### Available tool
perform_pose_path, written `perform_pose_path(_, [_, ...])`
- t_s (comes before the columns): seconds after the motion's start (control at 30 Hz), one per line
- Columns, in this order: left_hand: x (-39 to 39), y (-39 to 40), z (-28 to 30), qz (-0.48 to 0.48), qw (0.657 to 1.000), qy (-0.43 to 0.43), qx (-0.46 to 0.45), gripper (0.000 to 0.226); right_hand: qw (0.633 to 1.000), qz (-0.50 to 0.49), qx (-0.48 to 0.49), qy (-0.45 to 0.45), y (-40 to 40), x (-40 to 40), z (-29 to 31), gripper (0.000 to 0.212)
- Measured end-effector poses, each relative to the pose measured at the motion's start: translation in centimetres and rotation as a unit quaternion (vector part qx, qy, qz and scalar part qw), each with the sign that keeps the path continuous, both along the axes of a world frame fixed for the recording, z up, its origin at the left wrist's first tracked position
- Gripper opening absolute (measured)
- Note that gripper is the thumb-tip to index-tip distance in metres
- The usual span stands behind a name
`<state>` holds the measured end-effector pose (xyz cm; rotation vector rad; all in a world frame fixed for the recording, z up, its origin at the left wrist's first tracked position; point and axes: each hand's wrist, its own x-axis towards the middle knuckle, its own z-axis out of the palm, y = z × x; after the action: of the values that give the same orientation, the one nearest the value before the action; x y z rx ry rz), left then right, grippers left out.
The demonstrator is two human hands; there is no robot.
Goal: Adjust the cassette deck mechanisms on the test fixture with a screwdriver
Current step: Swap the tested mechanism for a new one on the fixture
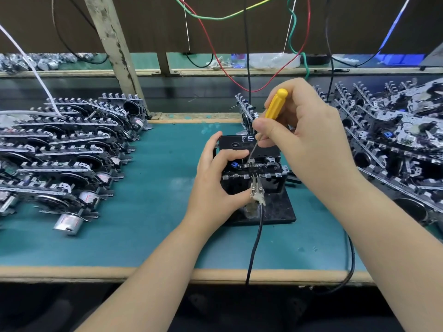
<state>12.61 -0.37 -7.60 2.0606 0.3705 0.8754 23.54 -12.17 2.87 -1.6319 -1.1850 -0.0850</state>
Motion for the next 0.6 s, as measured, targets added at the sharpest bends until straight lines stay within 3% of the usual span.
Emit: perform_pose_path(0.6, [0.12,0.21,-0.35,0.006,1.000,0.001,0.015,0.070,0.999,-0.009,-0.003,-0.032,0.33,-0.35,-0.03,0.023])
